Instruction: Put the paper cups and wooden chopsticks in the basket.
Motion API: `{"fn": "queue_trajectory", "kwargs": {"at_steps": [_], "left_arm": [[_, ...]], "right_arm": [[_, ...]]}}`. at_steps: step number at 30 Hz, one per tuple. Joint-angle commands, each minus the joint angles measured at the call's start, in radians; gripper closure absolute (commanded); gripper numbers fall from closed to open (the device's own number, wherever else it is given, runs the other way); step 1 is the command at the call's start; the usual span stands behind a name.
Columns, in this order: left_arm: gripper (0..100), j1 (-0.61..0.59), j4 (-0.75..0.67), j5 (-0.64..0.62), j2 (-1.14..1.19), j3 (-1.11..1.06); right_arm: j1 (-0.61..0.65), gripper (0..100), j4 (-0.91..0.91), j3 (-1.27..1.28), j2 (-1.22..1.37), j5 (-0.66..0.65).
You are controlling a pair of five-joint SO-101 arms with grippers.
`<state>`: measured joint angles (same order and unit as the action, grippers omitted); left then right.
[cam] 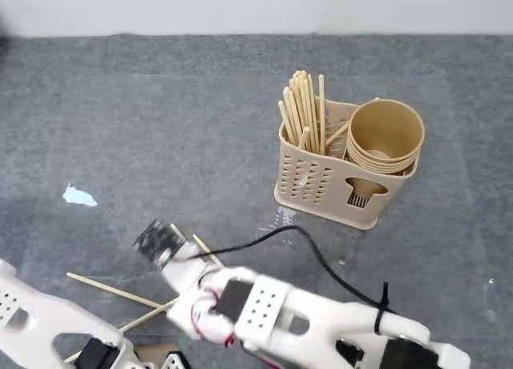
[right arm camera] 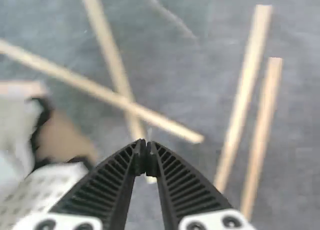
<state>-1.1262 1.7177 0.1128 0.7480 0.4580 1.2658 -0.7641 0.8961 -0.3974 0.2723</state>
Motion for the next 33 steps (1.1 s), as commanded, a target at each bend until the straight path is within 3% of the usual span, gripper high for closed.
{"fn": "queue_trajectory", "kwargs": {"at_steps": [1, 7, 15, 33], "left_arm": [[99, -0.006, 0.012, 0.008, -0.012, 0.044], [99, -0.006, 0.012, 0.008, -0.012, 0.042], [99, -0.008, 0.012, 0.008, -0.012, 0.042], [99, -0.005, 0.012, 0.008, -0.012, 0.036]], "right_arm": [[0.065, 99.1, -0.004, -0.035, -0.039, 0.052], [0.047, 98.0, 0.045, -0.041, 0.042, -0.048], [0.042, 75.0, 0.008, -0.043, 0.059, -0.072], [-0.005, 74.6, 0.062, -0.044, 0.07, -0.242]]}}
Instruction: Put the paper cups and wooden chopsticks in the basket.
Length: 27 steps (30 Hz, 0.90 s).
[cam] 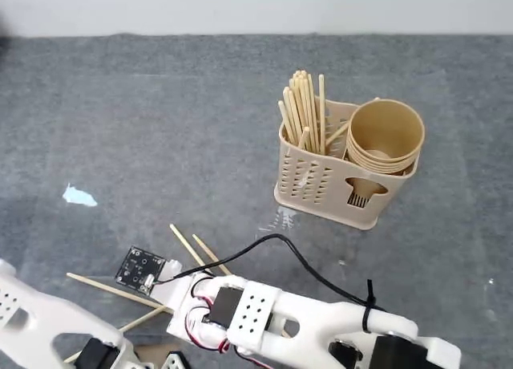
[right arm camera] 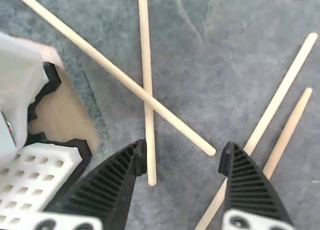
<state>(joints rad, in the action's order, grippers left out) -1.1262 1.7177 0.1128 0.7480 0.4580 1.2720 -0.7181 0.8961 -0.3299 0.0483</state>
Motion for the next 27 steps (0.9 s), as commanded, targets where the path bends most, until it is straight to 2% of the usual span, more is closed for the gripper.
{"fn": "queue_trajectory", "kwargs": {"at_steps": [1, 5, 10, 14, 24, 27], "left_arm": [[99, -0.003, 0.011, 0.008, -0.012, 0.027], [99, 0.003, 0.006, 0.008, -0.012, 0.001], [99, -0.003, 0.006, 0.008, -0.012, 0.005], [99, -0.003, 0.006, 0.008, -0.012, 0.005], [99, -0.003, 0.005, 0.008, -0.012, 0.005], [99, -0.005, 0.005, 0.008, -0.012, 0.005]], "right_arm": [[-0.012, 74.6, 0.018, -0.046, 0.016, -0.038], [-0.012, 74.6, 0.001, -0.118, 0.137, -0.063], [-0.015, 74.6, -0.12, -0.247, 0.294, -0.068], [-0.01, 74.9, -0.174, -0.275, 0.297, -0.064], [-0.001, 75.2, -0.174, -0.229, 0.306, -0.061], [-0.001, 79.9, -0.173, -0.226, 0.305, -0.061]]}}
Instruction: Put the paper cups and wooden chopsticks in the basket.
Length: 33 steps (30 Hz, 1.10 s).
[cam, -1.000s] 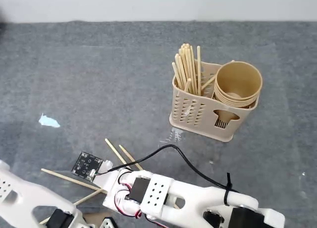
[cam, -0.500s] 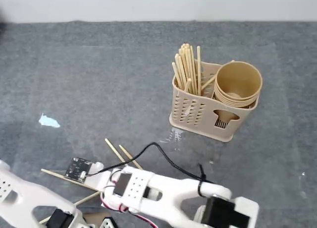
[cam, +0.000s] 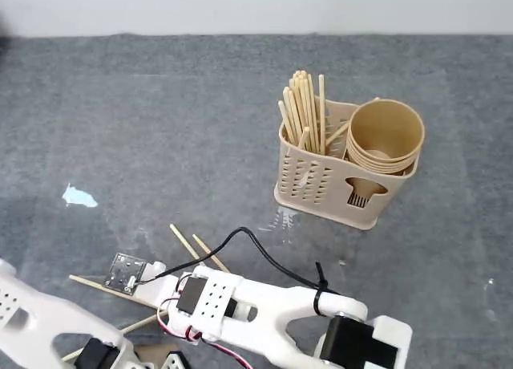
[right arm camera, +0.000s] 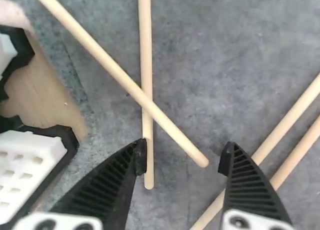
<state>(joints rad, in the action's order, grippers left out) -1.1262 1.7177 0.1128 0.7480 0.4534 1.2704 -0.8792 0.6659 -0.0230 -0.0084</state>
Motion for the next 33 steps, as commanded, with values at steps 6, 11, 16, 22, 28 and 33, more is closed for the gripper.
{"fn": "queue_trajectory", "kwargs": {"at_steps": [6, 11, 16, 22, 28, 33], "left_arm": [[99, -0.005, 0.005, 0.008, -0.012, 0.01], [99, -0.005, 0.005, 0.008, -0.012, 0.01], [99, -0.006, 0.005, 0.008, -0.012, 0.01], [99, -0.006, 0.005, 0.009, -0.012, 0.01], [99, -0.006, 0.005, 0.009, -0.012, 0.01], [99, -0.006, 0.005, 0.009, -0.012, 0.01]], "right_arm": [[0.001, 95.1, -0.008, 0.005, -0.008, -0.011], [-0.004, 99.0, -0.008, 0.005, -0.007, -0.011], [-0.005, 99.0, -0.016, 0.006, -0.008, -0.011], [-0.073, 99.1, -0.022, 0.008, -0.008, -0.014], [-0.134, 99.1, -0.093, 0.006, -0.01, -0.08], [-0.209, 99.1, -0.13, 0.006, -0.01, -0.091]]}}
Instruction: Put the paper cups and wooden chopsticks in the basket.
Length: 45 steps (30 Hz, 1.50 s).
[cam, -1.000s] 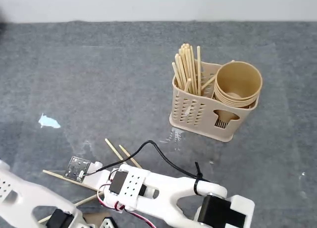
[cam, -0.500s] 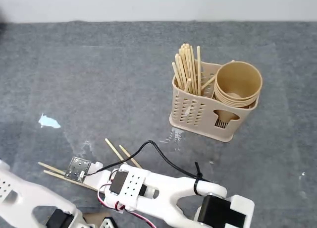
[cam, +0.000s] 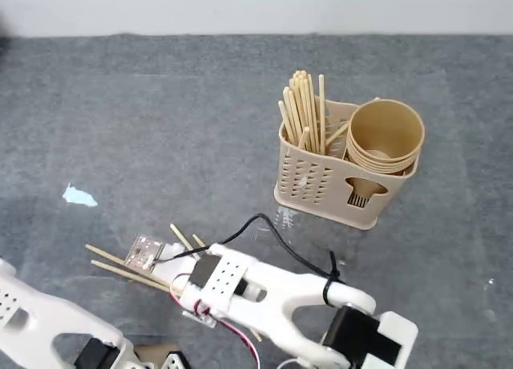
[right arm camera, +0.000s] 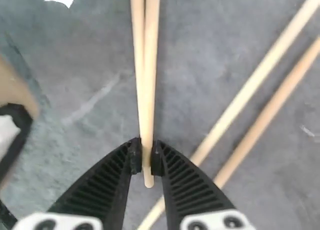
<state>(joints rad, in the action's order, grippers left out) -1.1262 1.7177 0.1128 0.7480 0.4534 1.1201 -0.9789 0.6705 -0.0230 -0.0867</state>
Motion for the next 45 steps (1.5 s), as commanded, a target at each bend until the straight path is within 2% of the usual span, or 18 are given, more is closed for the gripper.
{"fn": "queue_trajectory", "kwargs": {"at_steps": [1, 8, 15, 17, 22, 26, 38, 45], "left_arm": [[99, -0.006, 0.005, 0.009, -0.012, 0.01], [99, -0.006, 0.005, 0.009, -0.012, 0.01], [99, -0.006, 0.005, 0.009, -0.012, 0.01], [99, -0.006, 0.005, 0.009, -0.012, 0.01], [99, -0.006, 0.006, 0.009, -0.012, 0.01], [99, -0.006, 0.006, 0.009, -0.012, 0.008], [99, -0.006, 0.006, 0.009, -0.012, 0.005], [99, -0.006, 0.006, 0.009, -0.012, 0.005]], "right_arm": [[-0.074, 99.1, -0.038, 0.002, -0.01, -0.014], [-0.14, 99.1, -0.113, 0.002, -0.012, -0.014], [-0.151, 98.7, -0.147, -0.003, -0.042, -0.014], [-0.151, 94.4, -0.147, -0.005, -0.085, -0.014], [-0.153, 76.3, -0.143, -0.011, -0.213, -0.006], [-0.156, 75.1, -0.143, -0.104, -0.22, 0.052], [-0.157, 75.3, -0.147, -0.446, 0.196, 0.087], [-0.199, 75.3, -0.142, -0.517, 0.341, 0.086]]}}
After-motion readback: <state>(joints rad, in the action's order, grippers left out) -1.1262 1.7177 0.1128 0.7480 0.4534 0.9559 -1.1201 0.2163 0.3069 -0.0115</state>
